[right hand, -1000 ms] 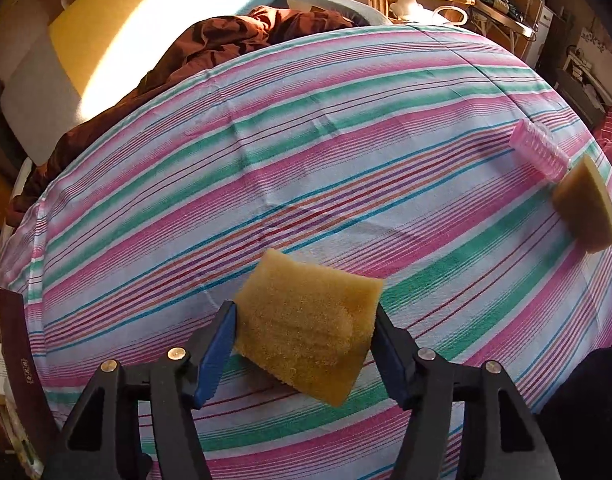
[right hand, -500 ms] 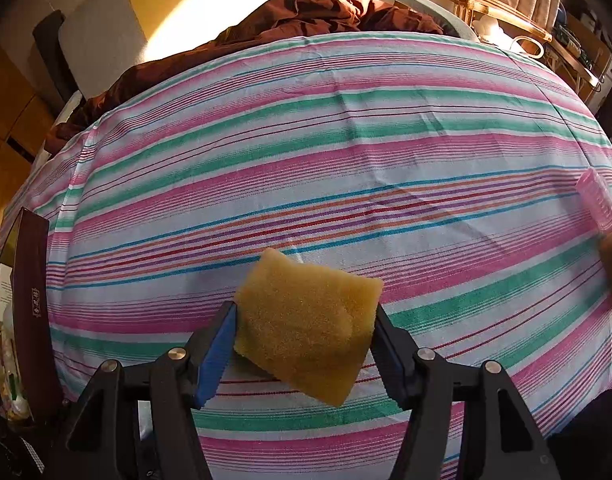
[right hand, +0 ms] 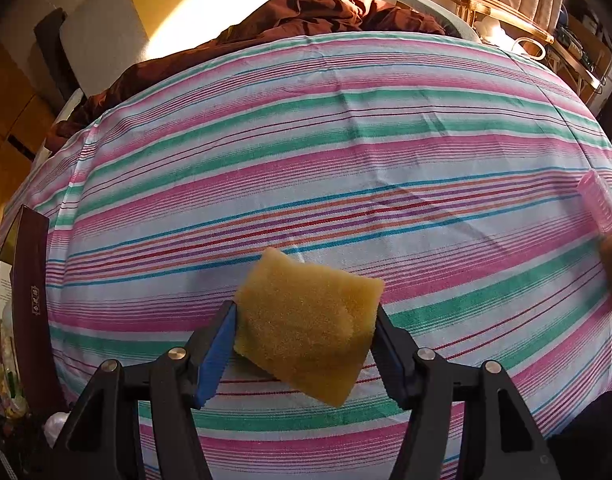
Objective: Organize objects
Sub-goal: 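Drop the plastic bundle into the tray with the left gripper while the right holds sponge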
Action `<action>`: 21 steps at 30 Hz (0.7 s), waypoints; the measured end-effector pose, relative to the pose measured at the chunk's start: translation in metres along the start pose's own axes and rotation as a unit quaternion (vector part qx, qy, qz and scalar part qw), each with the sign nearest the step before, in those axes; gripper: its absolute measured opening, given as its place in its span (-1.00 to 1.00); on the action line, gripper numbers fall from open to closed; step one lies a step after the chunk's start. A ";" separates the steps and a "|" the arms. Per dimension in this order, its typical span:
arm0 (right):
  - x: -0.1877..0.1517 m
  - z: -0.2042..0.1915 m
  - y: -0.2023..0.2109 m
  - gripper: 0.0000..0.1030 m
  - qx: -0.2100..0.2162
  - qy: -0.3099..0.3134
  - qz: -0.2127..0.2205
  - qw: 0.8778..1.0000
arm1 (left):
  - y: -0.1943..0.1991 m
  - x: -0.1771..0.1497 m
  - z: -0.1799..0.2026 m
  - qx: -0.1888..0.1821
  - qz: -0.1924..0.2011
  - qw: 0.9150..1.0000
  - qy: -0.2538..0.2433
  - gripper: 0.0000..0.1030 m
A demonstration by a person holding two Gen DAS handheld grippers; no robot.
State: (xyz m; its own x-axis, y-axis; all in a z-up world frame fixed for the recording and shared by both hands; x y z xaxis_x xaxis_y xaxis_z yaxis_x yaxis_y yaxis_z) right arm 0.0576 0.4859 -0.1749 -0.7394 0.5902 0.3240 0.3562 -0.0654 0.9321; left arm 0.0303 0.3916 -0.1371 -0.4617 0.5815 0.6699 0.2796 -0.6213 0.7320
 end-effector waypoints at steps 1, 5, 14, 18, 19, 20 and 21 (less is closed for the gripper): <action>0.000 0.000 0.000 0.25 0.000 0.000 0.000 1.000 | 0.006 0.003 -0.001 0.004 0.005 1.000 -0.001 -0.34; -0.001 0.001 0.000 0.25 -0.001 0.002 0.000 1.000 | 0.031 0.015 -0.011 0.023 0.027 0.999 0.000 -0.34; 0.000 -0.001 -0.001 0.25 -0.003 0.003 0.000 1.000 | 0.075 0.017 -0.052 0.073 0.055 0.995 0.027 -0.33; 0.000 -0.001 0.000 0.25 -0.005 0.004 0.001 1.000 | 0.089 0.014 -0.076 0.095 0.062 0.993 0.046 -0.33; -0.001 -0.001 0.000 0.25 -0.006 0.005 0.001 1.000 | 0.092 0.013 -0.082 0.099 0.064 0.992 0.052 -0.33; -0.001 -0.001 0.000 0.25 -0.007 0.006 0.002 1.000 | 0.095 0.011 -0.088 0.103 0.065 0.991 0.057 -0.33; -0.001 -0.002 -0.001 0.25 -0.008 0.007 0.002 1.000 | 0.098 0.009 -0.094 0.107 0.065 0.990 0.061 -0.33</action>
State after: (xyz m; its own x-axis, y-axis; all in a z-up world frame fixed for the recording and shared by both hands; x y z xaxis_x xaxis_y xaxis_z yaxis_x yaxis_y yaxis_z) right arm 0.0568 0.4838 -0.1759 -0.7465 0.5782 0.3294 0.3493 -0.0809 0.9335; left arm -0.0257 0.2865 -0.0711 -0.5056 0.4280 0.7491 0.5095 -0.5526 0.6596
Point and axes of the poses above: each gripper's, at about its wrist camera, not at the fingertips, and y roughly against the way its jaws point, z to its right, x to its top, the point moved 10 cm from there along -y, roughly the way its jaws point, and after that the axes turned 3 degrees about -y, right-handed, at the moved point
